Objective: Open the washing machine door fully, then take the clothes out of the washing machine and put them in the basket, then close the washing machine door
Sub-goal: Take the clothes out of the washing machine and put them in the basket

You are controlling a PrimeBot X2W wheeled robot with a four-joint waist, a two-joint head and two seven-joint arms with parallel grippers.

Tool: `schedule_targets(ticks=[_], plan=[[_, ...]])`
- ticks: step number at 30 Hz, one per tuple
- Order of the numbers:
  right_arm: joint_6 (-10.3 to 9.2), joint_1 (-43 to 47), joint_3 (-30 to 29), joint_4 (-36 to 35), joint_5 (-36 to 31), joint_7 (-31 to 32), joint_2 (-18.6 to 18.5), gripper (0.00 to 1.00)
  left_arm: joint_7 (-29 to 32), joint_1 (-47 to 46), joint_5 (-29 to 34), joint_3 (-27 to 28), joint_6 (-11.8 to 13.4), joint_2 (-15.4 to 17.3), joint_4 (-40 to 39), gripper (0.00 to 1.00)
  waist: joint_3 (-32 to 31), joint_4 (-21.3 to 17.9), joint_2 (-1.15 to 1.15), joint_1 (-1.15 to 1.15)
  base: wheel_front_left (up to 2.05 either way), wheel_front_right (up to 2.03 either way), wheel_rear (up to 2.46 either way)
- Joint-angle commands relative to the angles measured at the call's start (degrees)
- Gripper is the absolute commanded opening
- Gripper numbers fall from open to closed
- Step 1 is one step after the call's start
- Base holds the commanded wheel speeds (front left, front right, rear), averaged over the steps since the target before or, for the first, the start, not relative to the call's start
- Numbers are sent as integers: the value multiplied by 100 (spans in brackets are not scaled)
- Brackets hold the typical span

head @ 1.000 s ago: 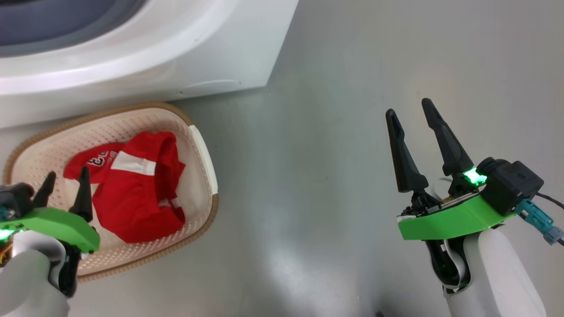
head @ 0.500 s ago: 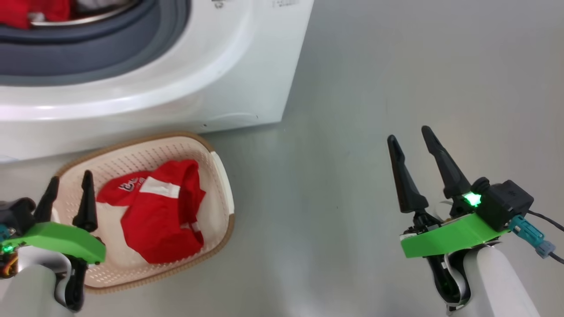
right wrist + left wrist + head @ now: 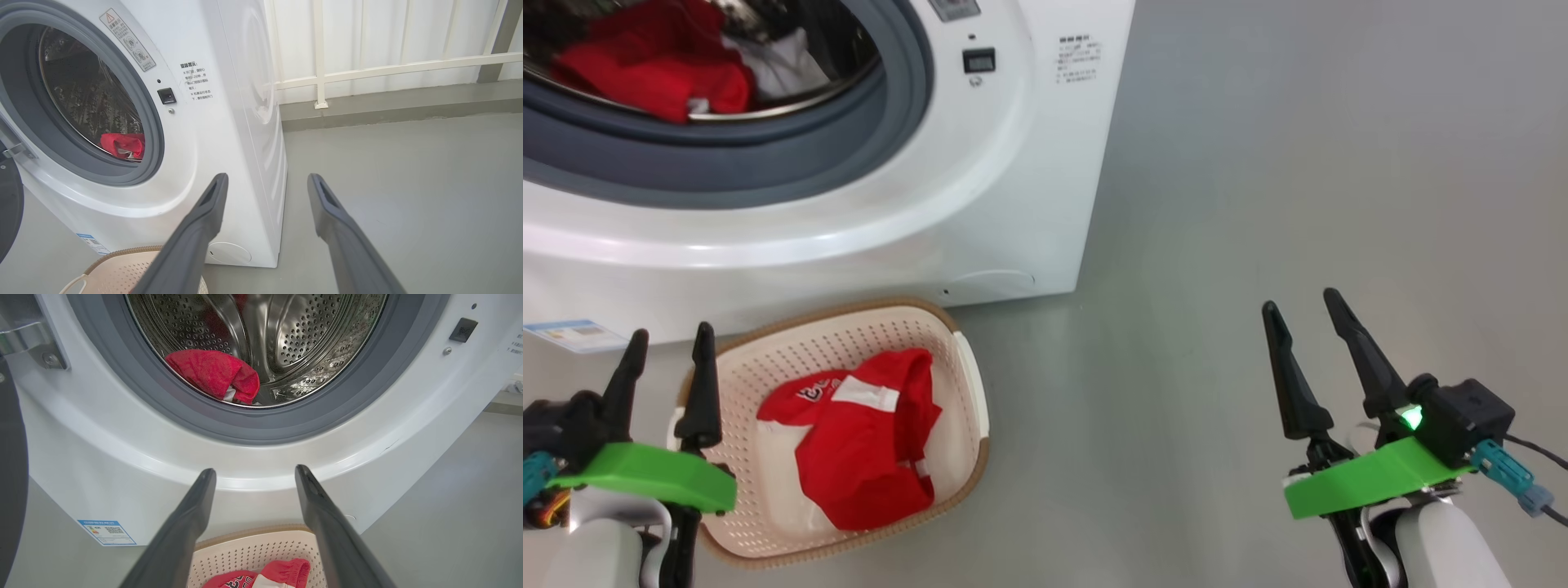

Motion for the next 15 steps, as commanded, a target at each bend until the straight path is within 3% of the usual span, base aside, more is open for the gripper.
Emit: schedule_targets(ticks=[1, 15], plan=[[9, 88, 94, -129, -32, -27, 27, 100, -37, 87, 52, 247, -16, 160, -250, 100, -197, 90, 0, 0, 0, 0, 0], [9, 339, 3, -95, -62, -27, -14, 100, -37, 980, 372, 635, -16, -21, -1503, 100, -665, 116, 0, 0, 0, 0, 0]])
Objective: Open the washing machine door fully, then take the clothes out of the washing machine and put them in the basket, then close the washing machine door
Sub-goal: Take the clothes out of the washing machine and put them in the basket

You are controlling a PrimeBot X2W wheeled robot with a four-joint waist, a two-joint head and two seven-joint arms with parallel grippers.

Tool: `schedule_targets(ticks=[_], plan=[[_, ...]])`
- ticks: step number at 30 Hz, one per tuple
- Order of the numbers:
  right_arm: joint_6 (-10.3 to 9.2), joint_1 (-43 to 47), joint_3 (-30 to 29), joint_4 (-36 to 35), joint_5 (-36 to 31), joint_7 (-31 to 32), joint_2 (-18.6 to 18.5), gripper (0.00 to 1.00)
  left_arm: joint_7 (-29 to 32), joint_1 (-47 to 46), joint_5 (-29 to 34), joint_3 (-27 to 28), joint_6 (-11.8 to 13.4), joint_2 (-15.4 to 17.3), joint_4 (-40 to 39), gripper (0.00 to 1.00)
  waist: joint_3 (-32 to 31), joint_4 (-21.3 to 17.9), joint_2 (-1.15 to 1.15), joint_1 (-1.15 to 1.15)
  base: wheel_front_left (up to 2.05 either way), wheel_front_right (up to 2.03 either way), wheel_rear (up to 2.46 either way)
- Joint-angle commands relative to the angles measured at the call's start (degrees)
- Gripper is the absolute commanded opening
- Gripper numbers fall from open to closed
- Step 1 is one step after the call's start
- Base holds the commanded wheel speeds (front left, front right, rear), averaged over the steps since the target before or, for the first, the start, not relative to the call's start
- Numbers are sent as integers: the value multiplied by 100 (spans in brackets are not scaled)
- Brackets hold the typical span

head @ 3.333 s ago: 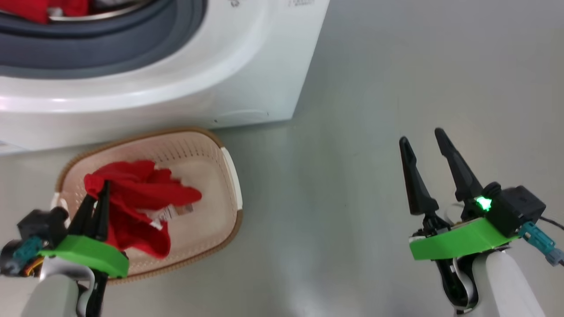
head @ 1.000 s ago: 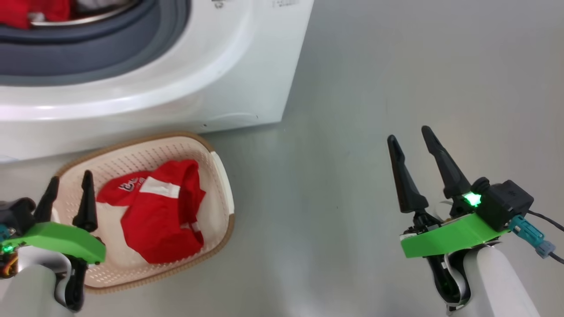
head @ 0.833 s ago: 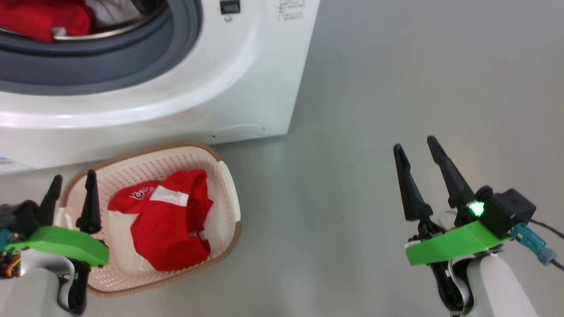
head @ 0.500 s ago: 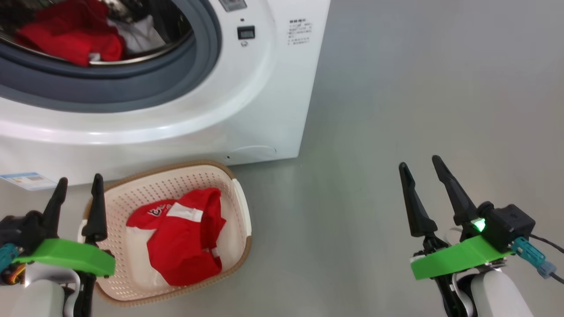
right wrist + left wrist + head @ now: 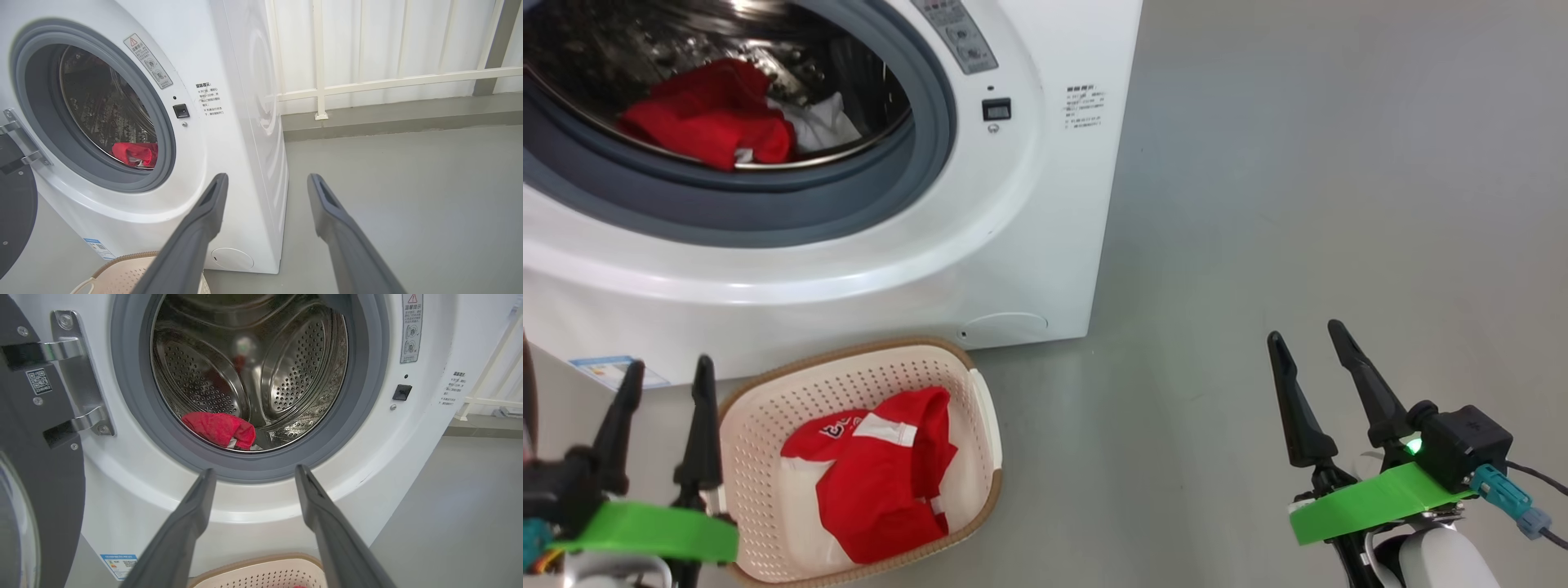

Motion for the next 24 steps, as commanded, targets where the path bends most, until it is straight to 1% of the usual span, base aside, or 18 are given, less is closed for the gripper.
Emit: schedule_targets(ticks=[1, 6, 16, 24], plan=[[9, 40, 85, -134, -8, -27, -16, 100, -37, 105, 126, 252, -16, 105, -263, 100, -87, 10, 0, 0, 0, 0, 0], [9, 204, -1, -159, 30, -27, -63, 100, -37, 483, 134, 405, -16, -42, -574, 100, -225, 56, 0, 0, 0, 0, 0], [9, 514, -104, -177, 77, -27, -144, 100, -37, 1164, 236, 592, -16, -117, -1128, 100, -402, 75, 0, 0, 0, 0, 0], [9, 573, -128, -203, 70, -27, -117, 100, -37, 1302, 243, 640, -16, -157, -1345, 100, -368, 100, 0, 0, 0, 0, 0]])
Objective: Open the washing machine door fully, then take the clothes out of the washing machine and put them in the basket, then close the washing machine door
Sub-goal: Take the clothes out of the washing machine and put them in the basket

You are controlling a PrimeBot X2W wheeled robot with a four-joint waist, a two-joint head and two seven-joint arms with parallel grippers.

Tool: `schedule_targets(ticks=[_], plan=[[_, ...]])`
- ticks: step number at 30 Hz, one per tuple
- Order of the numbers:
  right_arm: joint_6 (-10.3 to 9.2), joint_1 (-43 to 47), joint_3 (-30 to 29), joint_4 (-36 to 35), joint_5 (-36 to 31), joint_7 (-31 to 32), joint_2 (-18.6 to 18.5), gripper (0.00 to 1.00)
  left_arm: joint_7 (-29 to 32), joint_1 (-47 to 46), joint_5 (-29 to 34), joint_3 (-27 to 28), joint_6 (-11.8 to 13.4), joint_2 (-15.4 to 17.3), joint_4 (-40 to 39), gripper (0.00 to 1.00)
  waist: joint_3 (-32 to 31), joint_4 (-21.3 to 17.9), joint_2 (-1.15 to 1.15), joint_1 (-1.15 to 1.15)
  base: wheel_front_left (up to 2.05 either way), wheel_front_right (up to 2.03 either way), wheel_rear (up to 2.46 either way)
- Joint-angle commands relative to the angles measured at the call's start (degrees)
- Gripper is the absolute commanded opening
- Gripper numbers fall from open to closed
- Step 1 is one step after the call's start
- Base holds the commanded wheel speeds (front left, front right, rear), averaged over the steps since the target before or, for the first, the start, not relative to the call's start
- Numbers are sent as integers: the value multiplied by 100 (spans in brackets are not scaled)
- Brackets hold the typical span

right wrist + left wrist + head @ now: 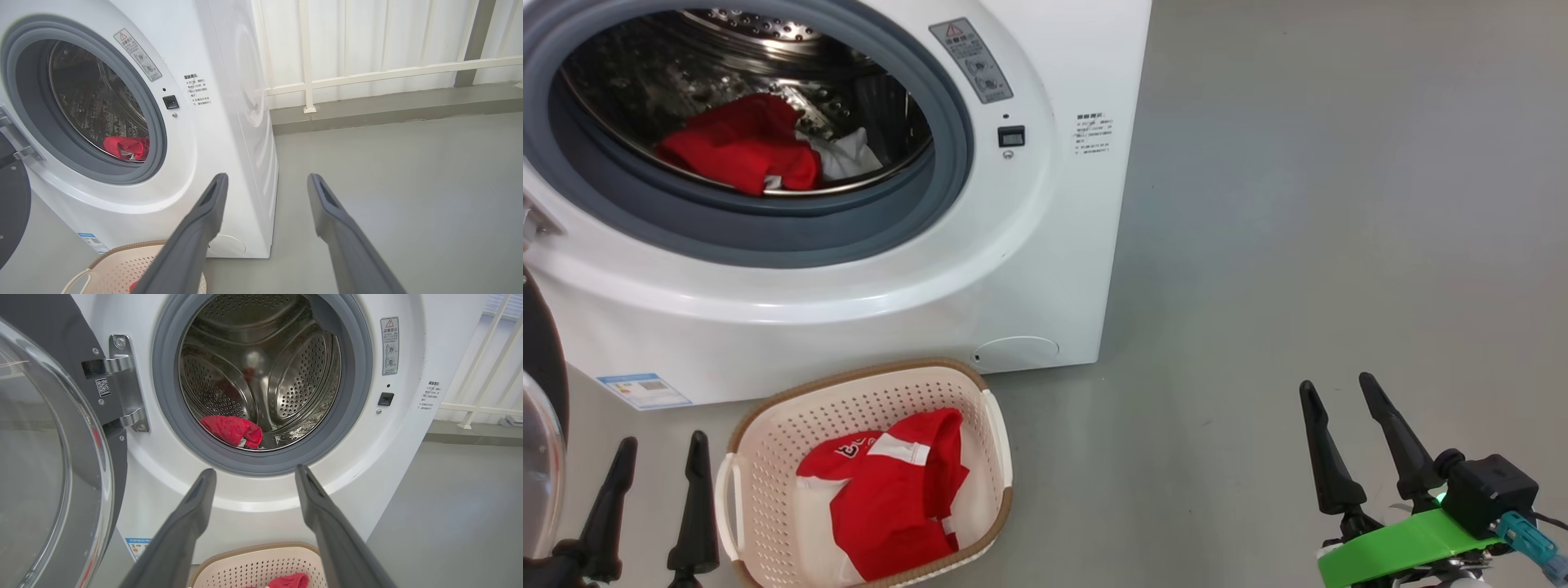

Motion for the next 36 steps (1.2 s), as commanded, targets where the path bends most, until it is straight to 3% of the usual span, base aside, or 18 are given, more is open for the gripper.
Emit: schedule_targets(ticks=[1, 12, 20, 29, 36], plan=[[9, -34, 154, -152, 16, -27, -39, 100, -37, -90, 49, 213, -16, 78, -167, 100, 17, -4, 0, 0, 0, 0, 0], [9, -51, 189, -125, 31, -27, -6, 100, -37, -122, -64, 133, -17, 91, -72, 100, 30, -32, 0, 0, 0, 0, 0], [9, -190, 209, -205, 9, -27, 56, 100, -37, -533, -129, -181, -17, 327, 284, 100, 385, -21, 0, 0, 0, 0, 0], [9, -592, 284, -304, 6, -27, 101, 100, -36, -2064, -163, -847, -17, 946, 1317, 100, 1090, -53, 0, 0, 0, 0, 0], [9, -883, 393, -357, 171, -27, 103, 100, 246, -3417, 102, -1205, -16, 1236, 2127, 100, 1509, -125, 0, 0, 0, 0, 0]])
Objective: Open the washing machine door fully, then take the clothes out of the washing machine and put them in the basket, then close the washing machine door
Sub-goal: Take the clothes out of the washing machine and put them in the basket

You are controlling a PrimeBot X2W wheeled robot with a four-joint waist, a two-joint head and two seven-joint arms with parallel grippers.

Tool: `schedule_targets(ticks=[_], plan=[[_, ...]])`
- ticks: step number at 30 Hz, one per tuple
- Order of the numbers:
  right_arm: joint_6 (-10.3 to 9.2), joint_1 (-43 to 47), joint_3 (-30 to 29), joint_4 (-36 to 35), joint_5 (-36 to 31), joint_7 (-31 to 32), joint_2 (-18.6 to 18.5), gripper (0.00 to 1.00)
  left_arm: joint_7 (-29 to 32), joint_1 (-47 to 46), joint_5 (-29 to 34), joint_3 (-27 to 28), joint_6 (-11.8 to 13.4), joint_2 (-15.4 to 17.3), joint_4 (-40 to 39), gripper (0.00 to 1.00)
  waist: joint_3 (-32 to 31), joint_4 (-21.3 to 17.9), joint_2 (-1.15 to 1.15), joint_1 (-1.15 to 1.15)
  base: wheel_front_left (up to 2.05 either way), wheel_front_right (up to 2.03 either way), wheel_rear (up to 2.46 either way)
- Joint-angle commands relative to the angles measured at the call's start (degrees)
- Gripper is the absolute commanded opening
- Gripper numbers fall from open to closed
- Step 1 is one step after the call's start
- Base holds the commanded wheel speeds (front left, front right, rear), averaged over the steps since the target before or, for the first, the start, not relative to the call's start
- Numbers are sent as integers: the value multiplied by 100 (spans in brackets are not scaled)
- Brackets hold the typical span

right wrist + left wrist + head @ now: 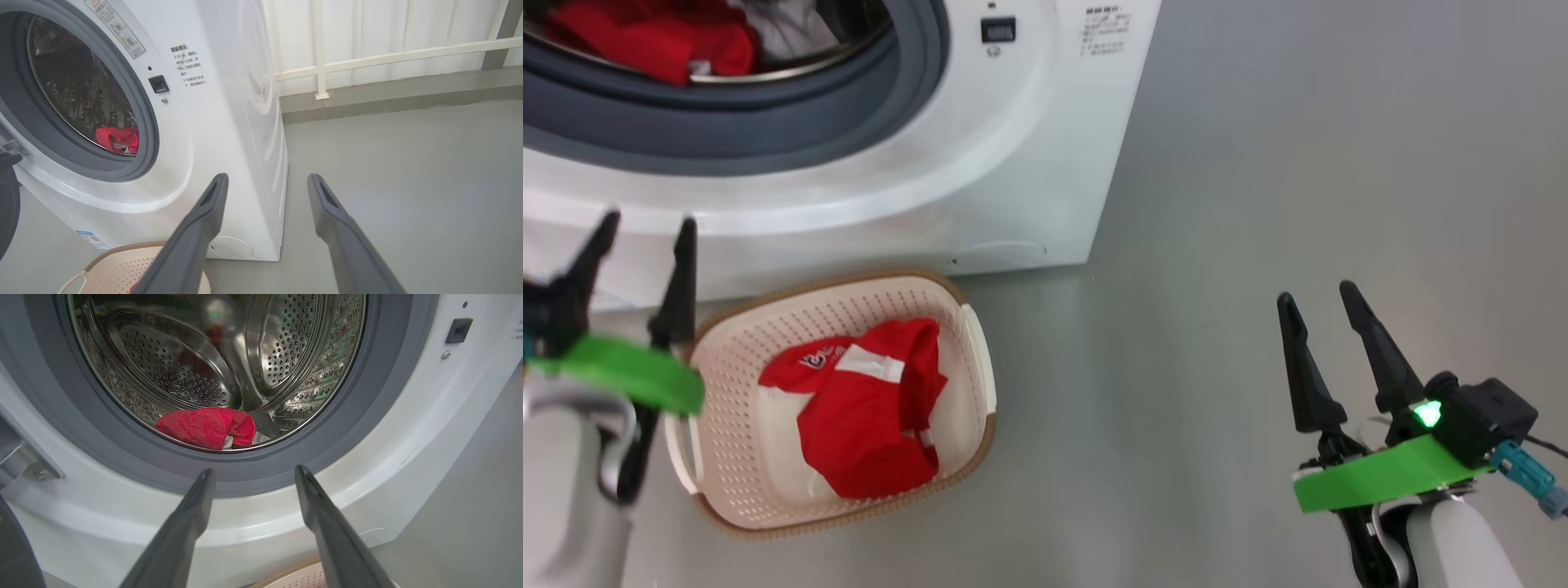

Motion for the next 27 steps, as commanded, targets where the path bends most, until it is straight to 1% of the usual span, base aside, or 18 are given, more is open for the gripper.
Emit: schedule_targets(ticks=[1, 7, 10, 18, 27], plan=[[9, -126, 187, -154, 126, -27, 22, 100, 78, -409, 110, 136, -15, 263, 45, 100, 311, -72, 0, 0, 0, 0, 0], [9, -341, 296, -186, 263, -27, 23, 100, 464, -1626, 479, -208, -5, 302, 791, 100, 611, -173, 0, 0, 0, 0, 0], [9, -429, 358, -210, 322, -27, 23, 100, 605, -2171, 687, -368, 47, 305, 1157, 100, 746, -234, 0, 0, 0, 0, 0], [9, -608, 495, -254, 482, -27, 23, 100, 794, -3350, 1158, -687, 273, 336, 2161, 100, 1016, -419, 0, 0, 0, 0, 0], [9, -677, 565, -285, 611, -27, 23, 100, 791, -4298, 1554, -970, 553, 443, 3172, 100, 1163, -590, 0, 0, 0, 0, 0]])
